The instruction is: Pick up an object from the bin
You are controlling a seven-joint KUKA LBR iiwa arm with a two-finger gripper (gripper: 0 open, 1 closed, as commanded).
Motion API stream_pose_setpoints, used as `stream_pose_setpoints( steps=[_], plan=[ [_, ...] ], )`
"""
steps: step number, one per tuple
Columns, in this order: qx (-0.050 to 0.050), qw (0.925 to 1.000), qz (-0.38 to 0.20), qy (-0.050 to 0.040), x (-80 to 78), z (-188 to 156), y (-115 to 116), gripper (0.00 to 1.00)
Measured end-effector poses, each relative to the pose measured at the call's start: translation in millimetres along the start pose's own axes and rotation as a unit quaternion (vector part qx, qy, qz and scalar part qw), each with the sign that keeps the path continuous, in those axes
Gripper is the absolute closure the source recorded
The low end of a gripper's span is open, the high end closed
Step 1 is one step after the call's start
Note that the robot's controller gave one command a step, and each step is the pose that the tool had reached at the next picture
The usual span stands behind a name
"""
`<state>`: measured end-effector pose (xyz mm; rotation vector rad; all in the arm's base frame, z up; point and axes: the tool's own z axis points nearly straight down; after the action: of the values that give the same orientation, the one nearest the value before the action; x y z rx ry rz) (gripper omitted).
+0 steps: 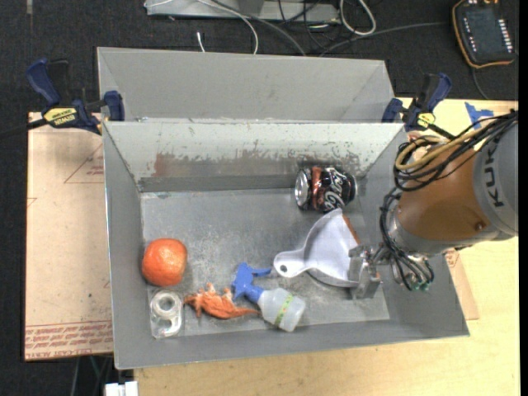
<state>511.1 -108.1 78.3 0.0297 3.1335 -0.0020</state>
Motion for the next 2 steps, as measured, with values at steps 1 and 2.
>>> stream_pose_setpoints(
  steps=[1,2],
  plan=[
    [0.000,0.9996,-0.028,-0.0016,22.2,8,-4,1.00],
    [0.000,0.9996,-0.027,-0.0022,21.7,-39,-3,1.00]
  ],
)
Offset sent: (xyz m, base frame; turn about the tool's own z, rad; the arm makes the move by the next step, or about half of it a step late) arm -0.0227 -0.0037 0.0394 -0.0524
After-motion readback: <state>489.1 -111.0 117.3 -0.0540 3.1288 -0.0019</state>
